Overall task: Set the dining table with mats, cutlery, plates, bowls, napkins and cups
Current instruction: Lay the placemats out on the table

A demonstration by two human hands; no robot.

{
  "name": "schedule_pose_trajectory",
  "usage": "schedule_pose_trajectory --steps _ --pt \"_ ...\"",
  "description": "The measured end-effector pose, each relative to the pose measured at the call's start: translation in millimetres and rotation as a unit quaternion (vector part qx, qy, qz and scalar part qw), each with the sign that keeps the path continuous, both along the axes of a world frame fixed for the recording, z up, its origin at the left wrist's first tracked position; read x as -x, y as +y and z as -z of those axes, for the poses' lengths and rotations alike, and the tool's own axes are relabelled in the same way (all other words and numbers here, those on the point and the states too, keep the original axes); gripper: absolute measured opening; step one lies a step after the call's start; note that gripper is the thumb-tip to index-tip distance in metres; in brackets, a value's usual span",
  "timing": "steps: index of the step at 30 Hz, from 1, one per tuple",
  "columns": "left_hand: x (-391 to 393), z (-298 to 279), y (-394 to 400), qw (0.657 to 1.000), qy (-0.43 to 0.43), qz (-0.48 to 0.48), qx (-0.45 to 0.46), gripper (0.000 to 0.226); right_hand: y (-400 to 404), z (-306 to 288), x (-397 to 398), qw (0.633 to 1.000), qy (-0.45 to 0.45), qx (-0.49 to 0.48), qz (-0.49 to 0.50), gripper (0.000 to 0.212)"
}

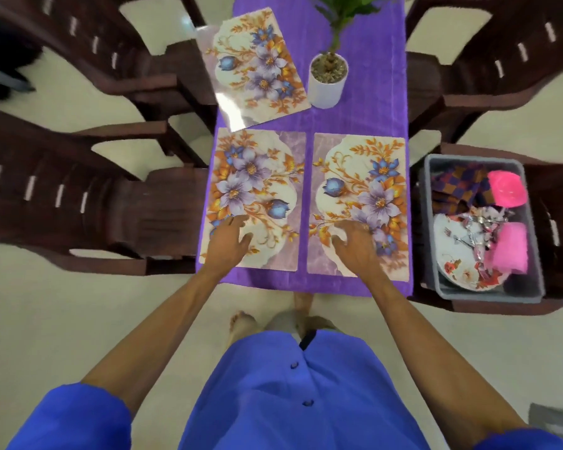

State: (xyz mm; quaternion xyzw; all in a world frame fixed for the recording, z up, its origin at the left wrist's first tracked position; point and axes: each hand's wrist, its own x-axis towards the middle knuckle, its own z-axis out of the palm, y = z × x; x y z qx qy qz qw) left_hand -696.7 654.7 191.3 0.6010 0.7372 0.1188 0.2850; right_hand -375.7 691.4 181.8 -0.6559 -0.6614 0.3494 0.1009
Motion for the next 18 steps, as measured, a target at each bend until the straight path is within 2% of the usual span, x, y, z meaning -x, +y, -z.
schedule_pose_trajectory --steps 3,8,10,16,18 --pt "45 -11 -20 0.999 -0.018 -0.022 -0.018 0.048 4 -4 56 0.999 0.036 0.020 -0.026 0.027" --pt "125 -41 -59 0.997 -0.028 -0.053 -0.042 0.041 -16 -18 165 0.995 0.056 0.007 -0.086 0.029" --pt "168 -49 -79 0.996 -0.035 -0.066 -0.057 0.043 -27 -22 219 0.990 0.060 -0.014 -0.128 0.026" --pt "321 -59 -158 0.993 -0.033 -0.083 -0.077 0.043 -75 -42 390 0.977 0.057 -0.034 -0.205 0.036" --pt "371 -61 -185 0.992 -0.028 -0.092 -0.084 0.040 -94 -52 445 0.971 0.053 -0.034 -0.230 0.031"
